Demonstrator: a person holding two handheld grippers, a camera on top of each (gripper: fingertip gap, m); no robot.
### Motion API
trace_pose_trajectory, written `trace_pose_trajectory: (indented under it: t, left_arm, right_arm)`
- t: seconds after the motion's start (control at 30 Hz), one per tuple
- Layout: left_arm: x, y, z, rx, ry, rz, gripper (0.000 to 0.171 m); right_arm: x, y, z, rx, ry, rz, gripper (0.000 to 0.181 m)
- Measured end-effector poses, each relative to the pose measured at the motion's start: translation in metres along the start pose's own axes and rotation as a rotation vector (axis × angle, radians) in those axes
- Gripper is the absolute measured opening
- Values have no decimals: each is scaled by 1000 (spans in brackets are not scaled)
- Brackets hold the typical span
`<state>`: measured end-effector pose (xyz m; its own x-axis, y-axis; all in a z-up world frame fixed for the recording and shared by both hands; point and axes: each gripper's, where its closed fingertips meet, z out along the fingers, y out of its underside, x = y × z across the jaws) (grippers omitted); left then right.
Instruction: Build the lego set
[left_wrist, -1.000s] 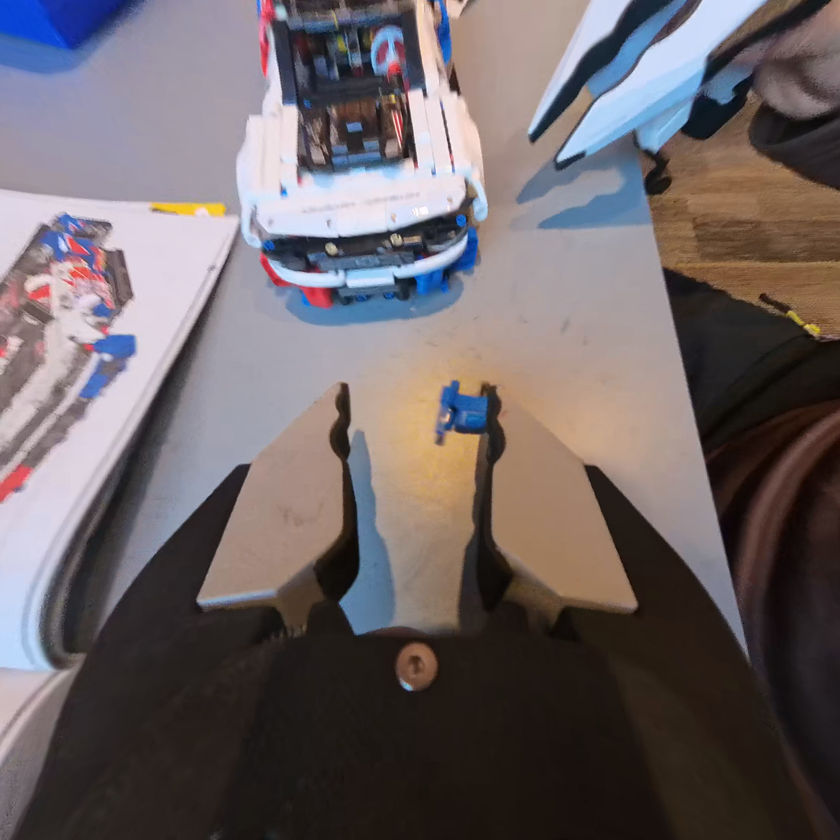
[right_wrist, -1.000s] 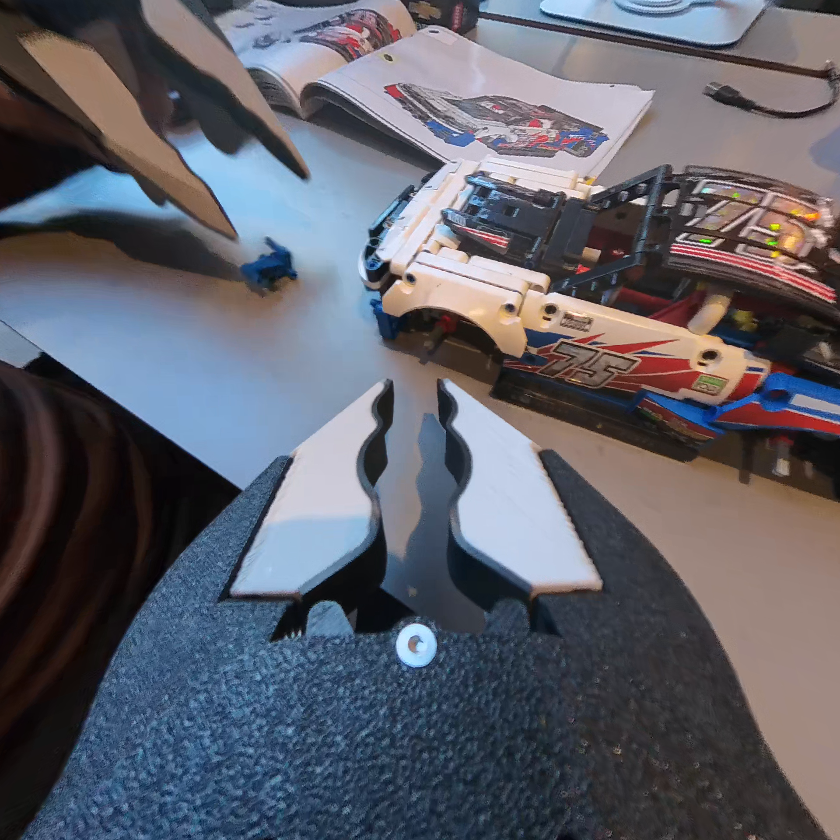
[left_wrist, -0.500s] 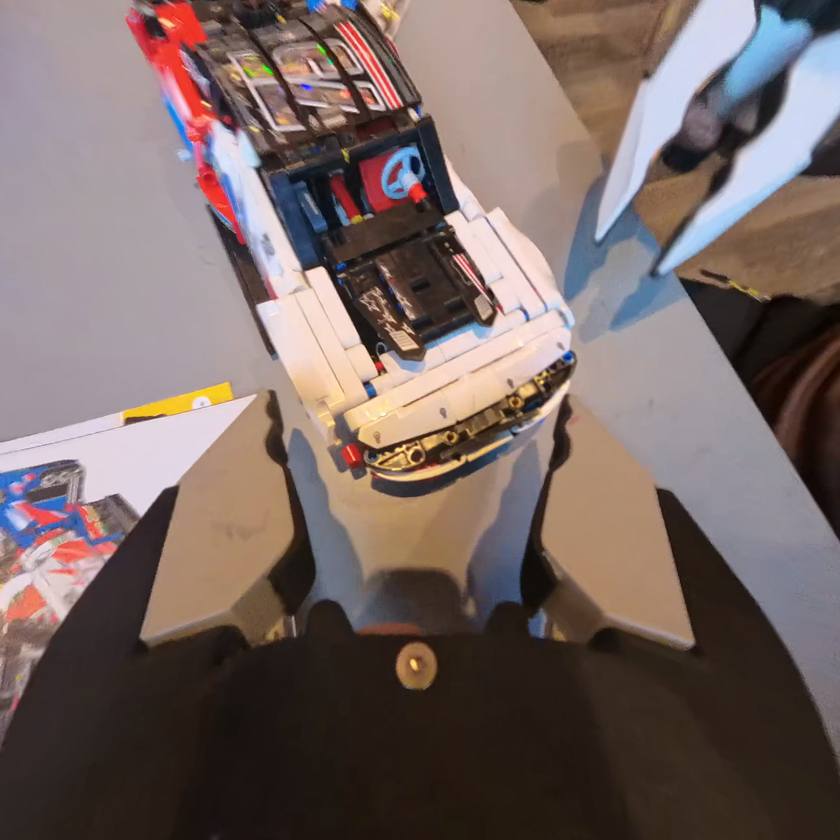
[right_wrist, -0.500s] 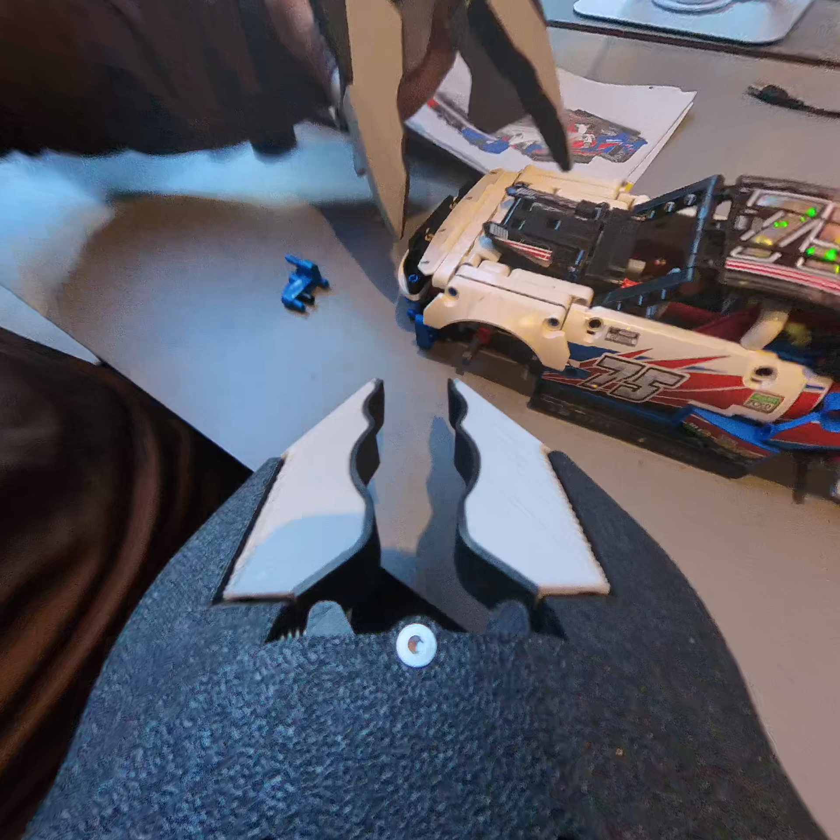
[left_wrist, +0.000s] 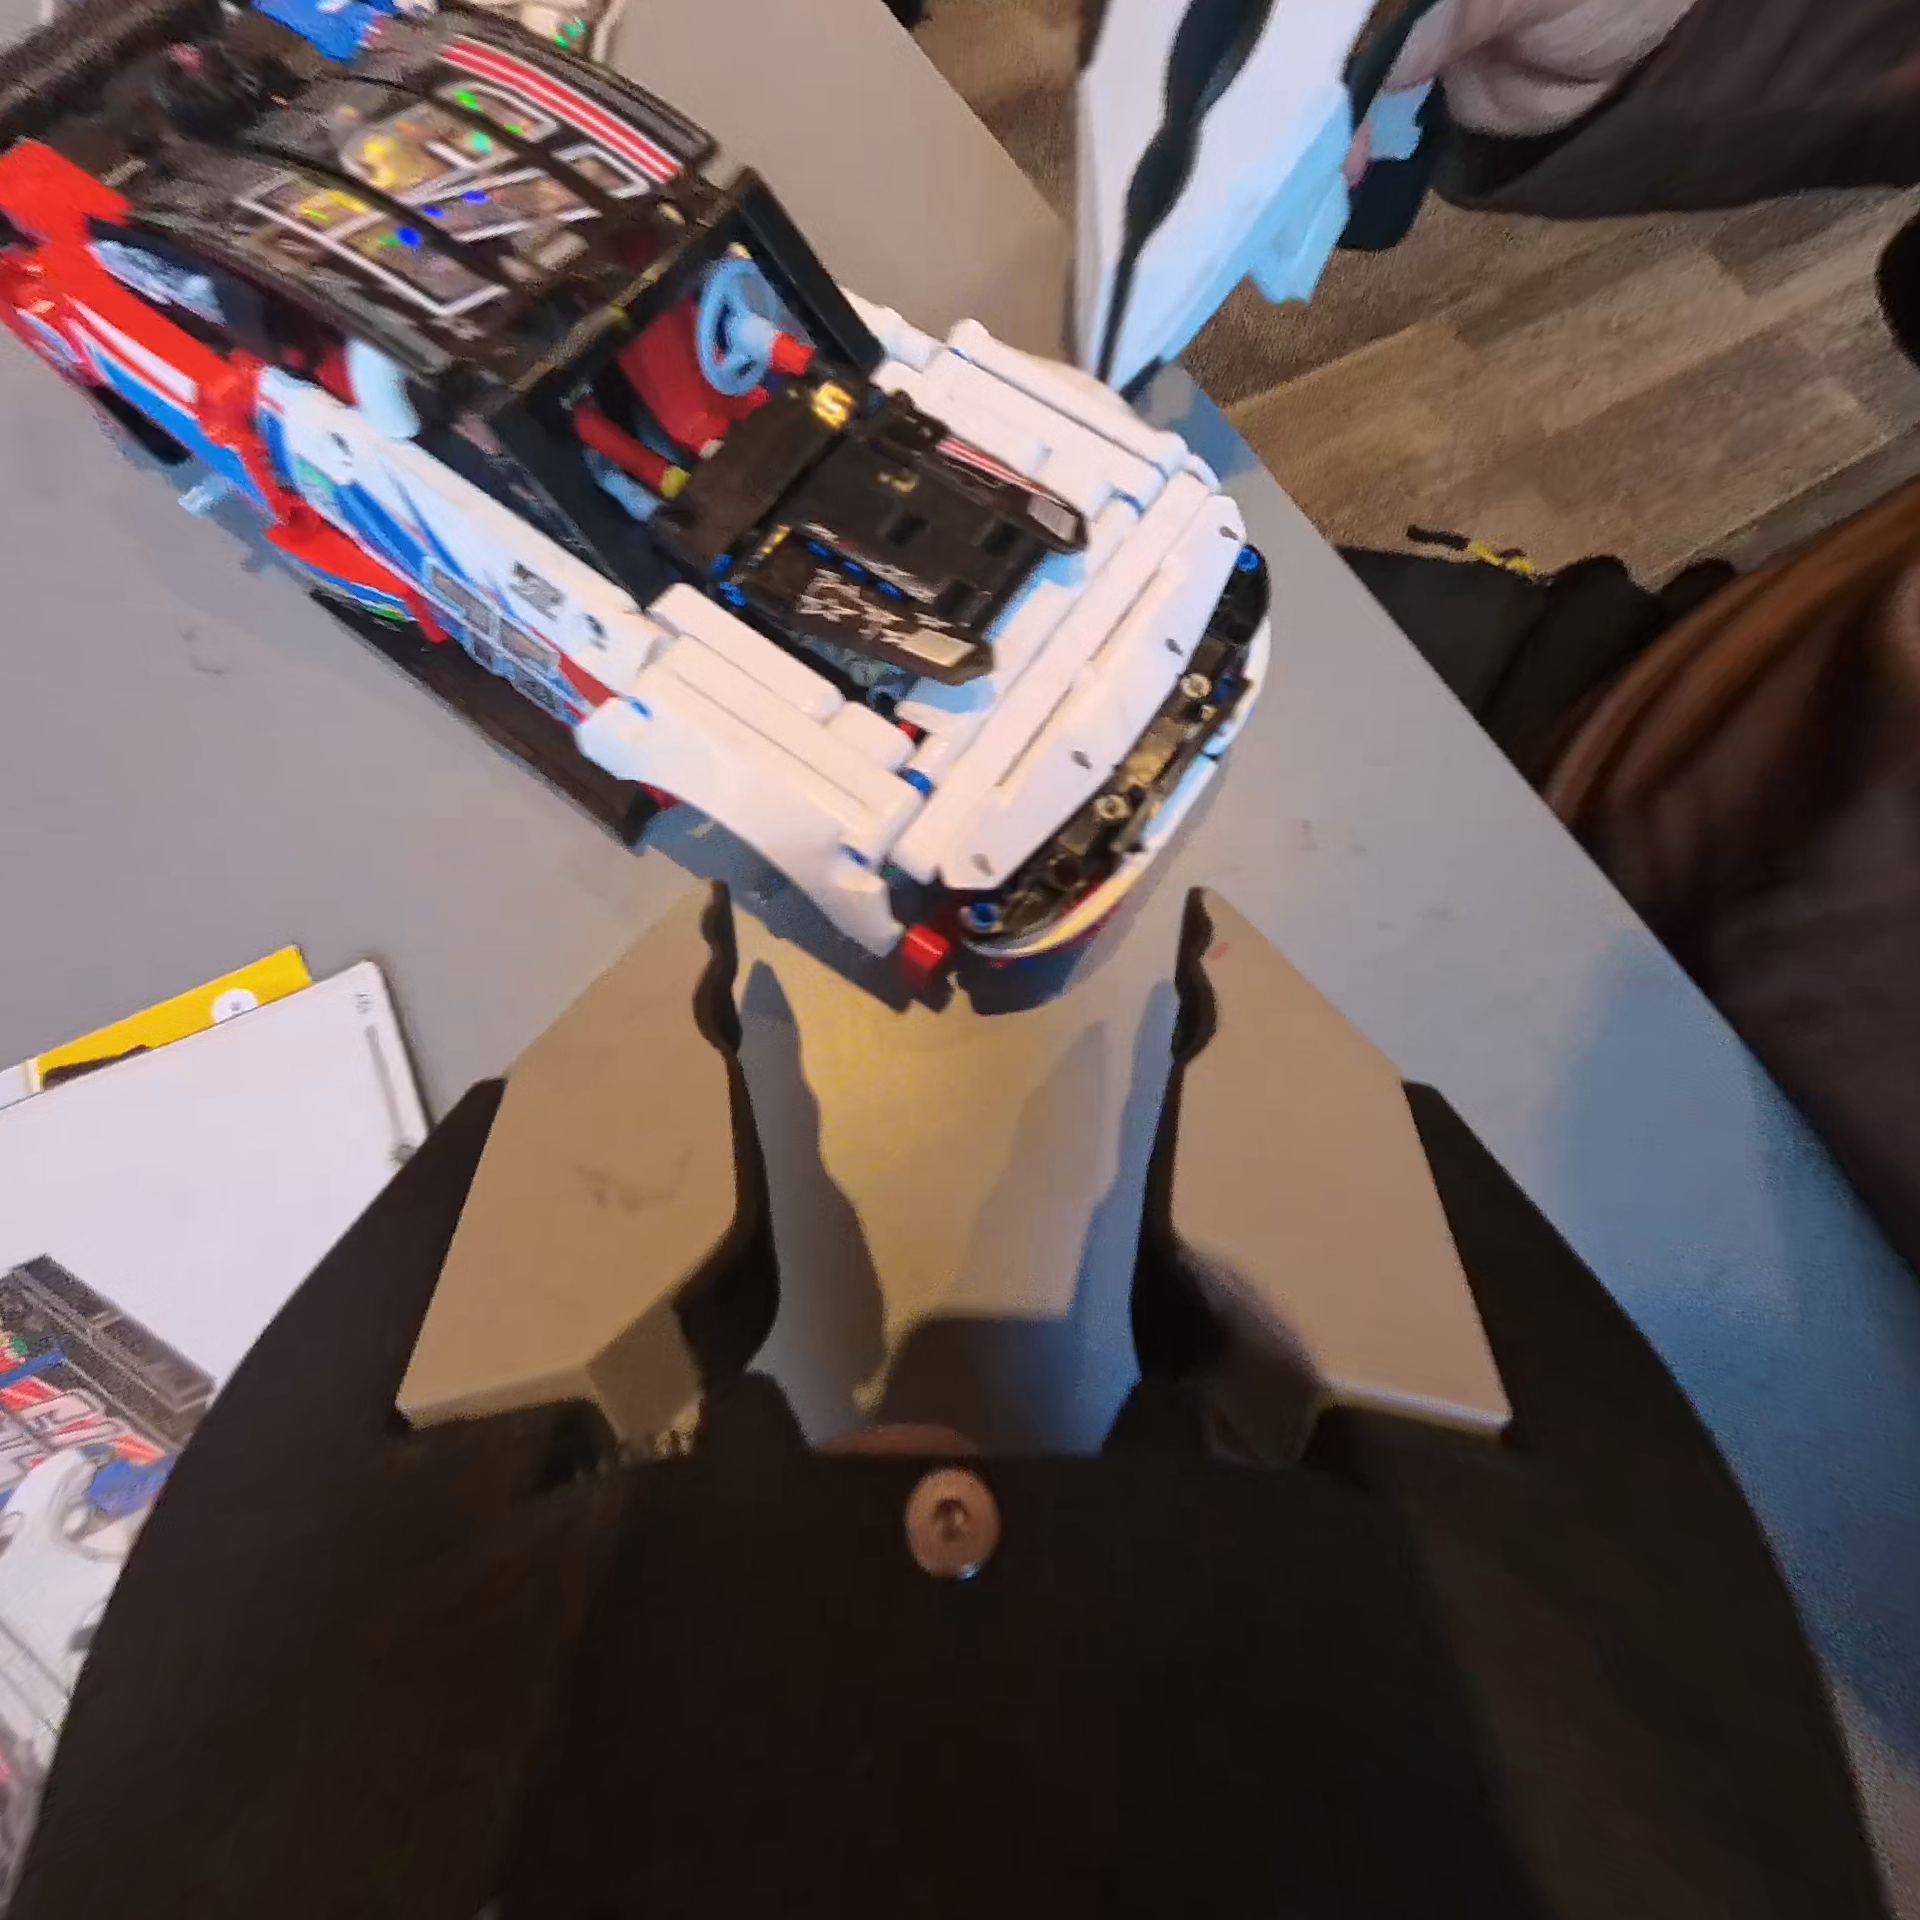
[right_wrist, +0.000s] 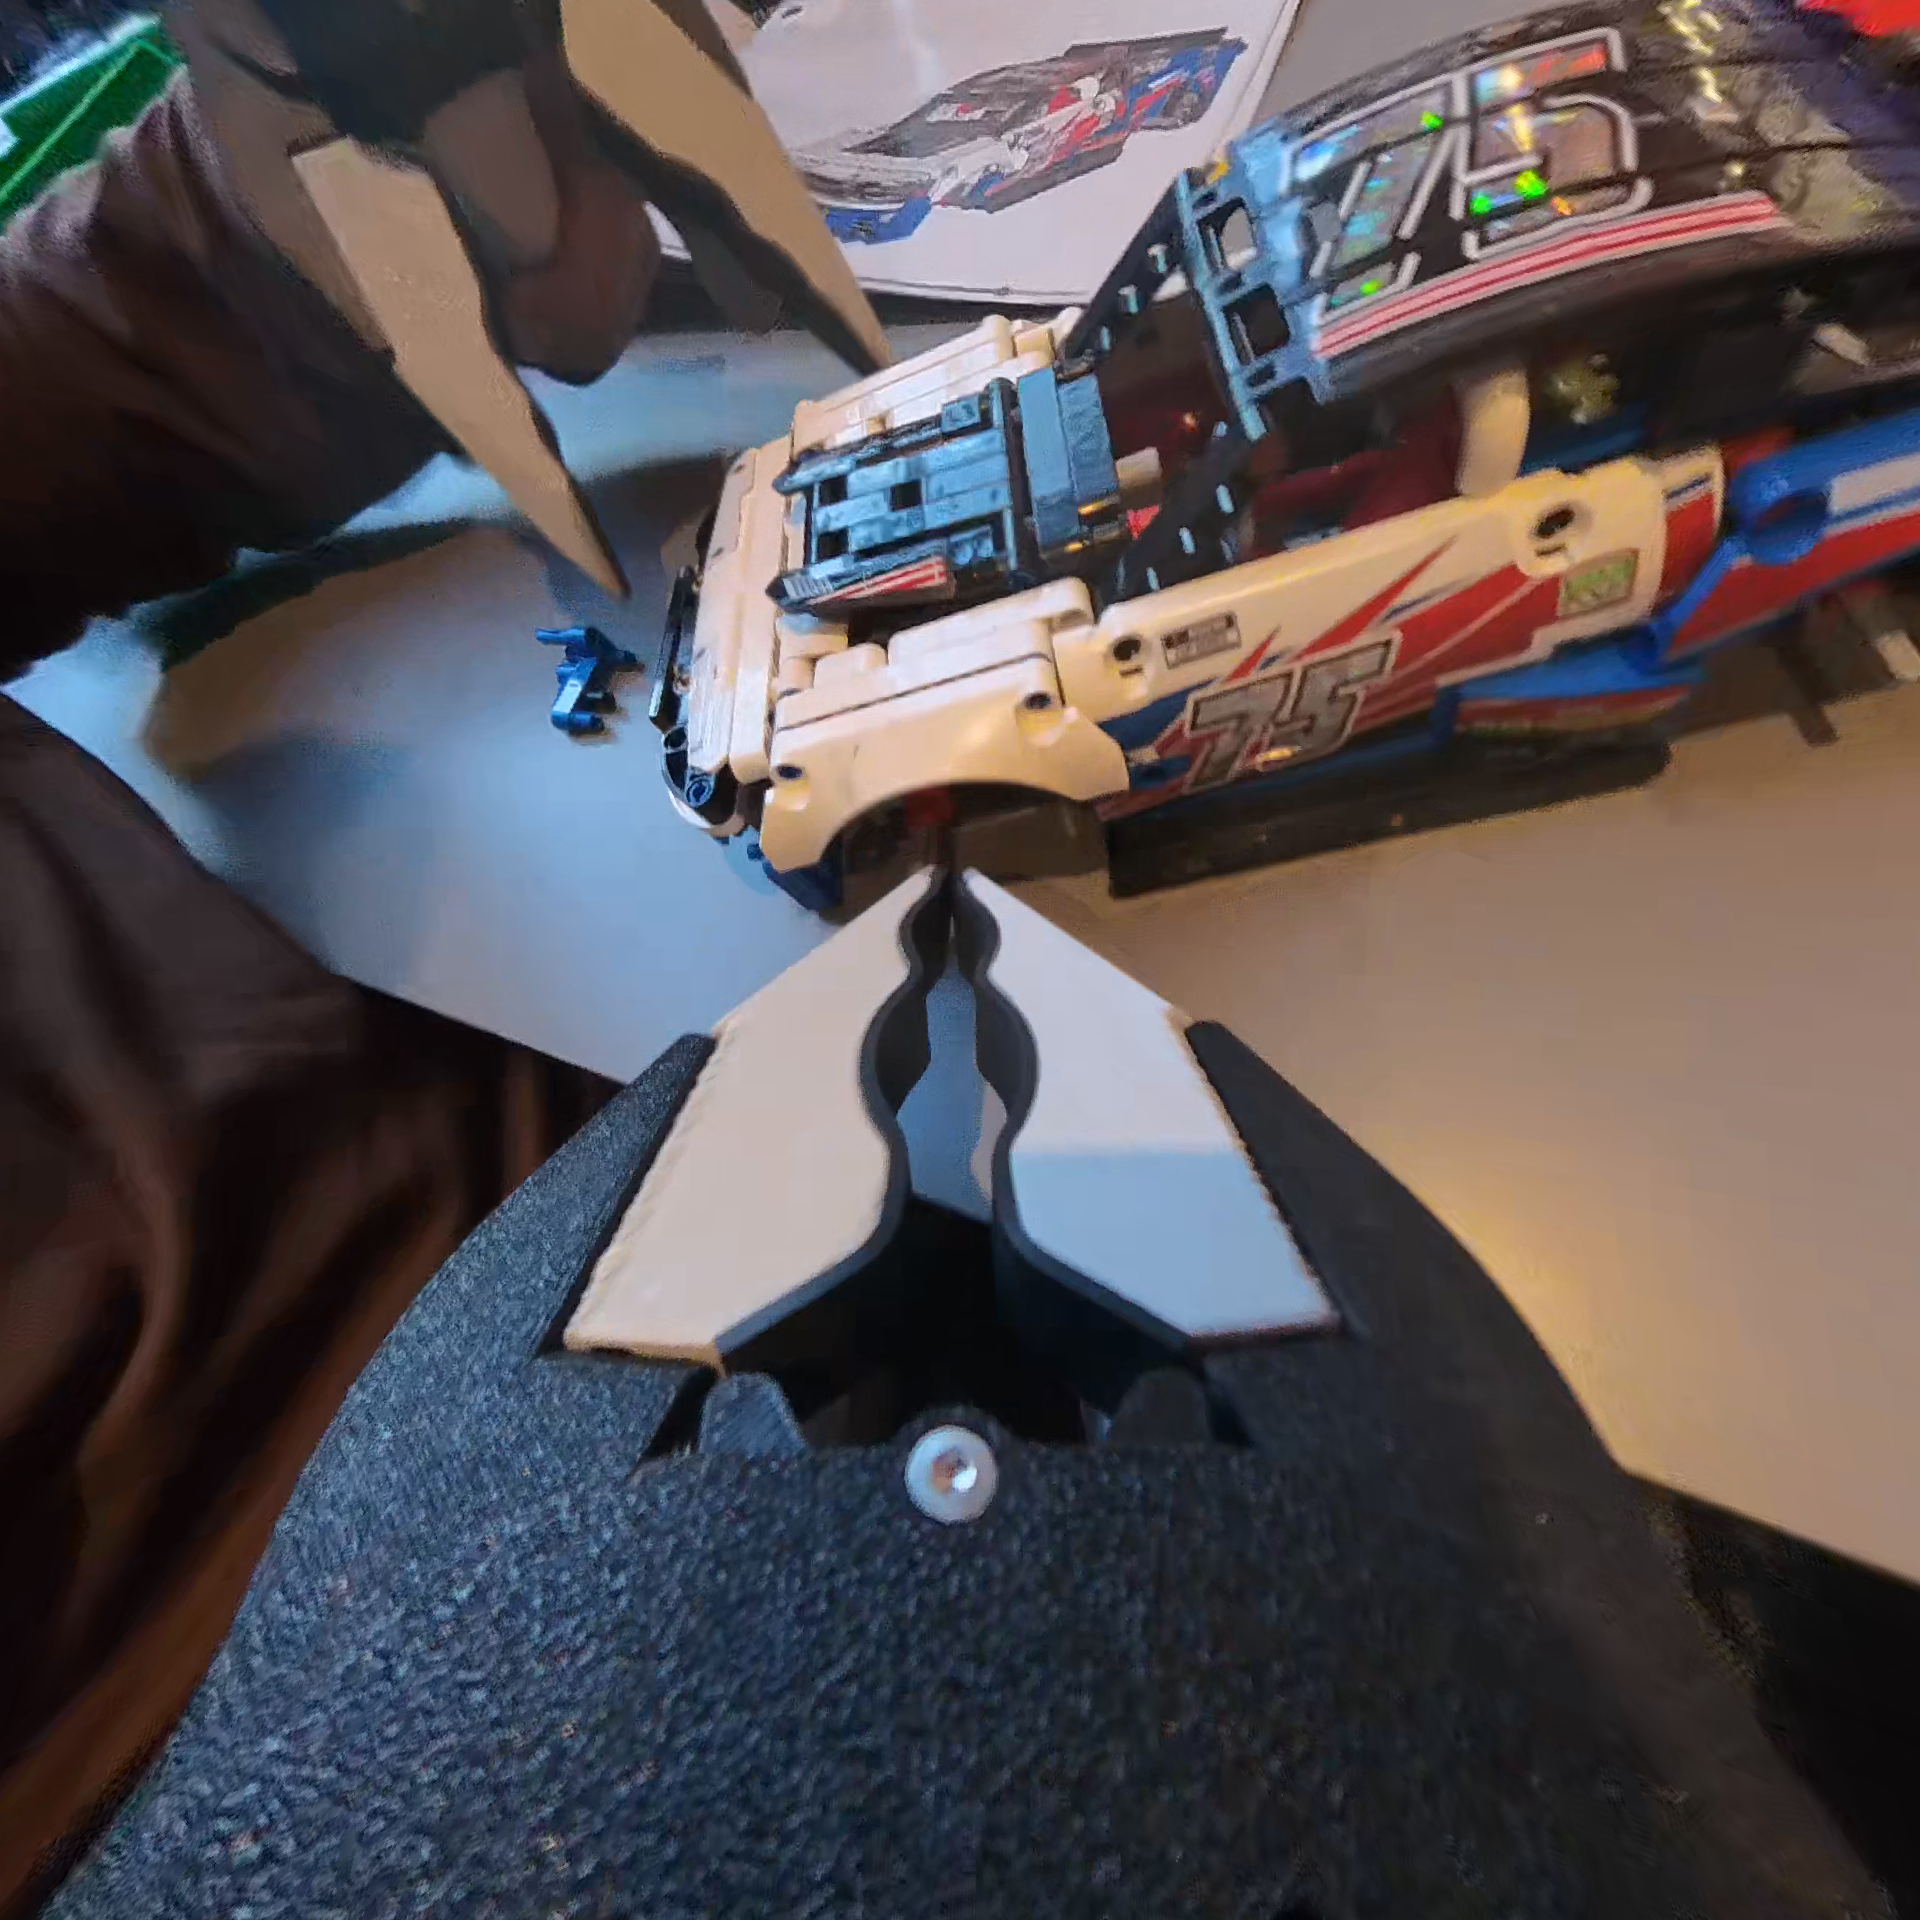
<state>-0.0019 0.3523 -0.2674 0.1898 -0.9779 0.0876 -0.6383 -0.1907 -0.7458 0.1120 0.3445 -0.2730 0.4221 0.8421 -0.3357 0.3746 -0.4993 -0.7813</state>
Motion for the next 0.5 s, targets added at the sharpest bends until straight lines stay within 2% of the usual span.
trace_pose_trajectory:
  t: [0.17,0.2,0.3,0.4,0.43,0.5]
  left_arm:
    - [-7,-15,4,69,145,-125,93]
    - [-10,-14,8,59,121,-126,93]
    - [-19,-13,18,37,12,-145,102]
    - [-9,-18,24,50,-13,-145,100]
    - [-7,-17,26,34,-30,-139,108]
    - [-6,-17,27,13,-49,-141,111]
  right_arm:
    - [-4,-11,-20,84,-95,153,0]
    - [-5,-15,-20,105,-108,176,1]
    - [3,-14,-11,83,-49,192,26]
    - [0,-12,-2,66,-71,241,21]
    - [-2,-12,1,63,-86,267,19]
    - [-6,-14,3,60,-126,301,11]
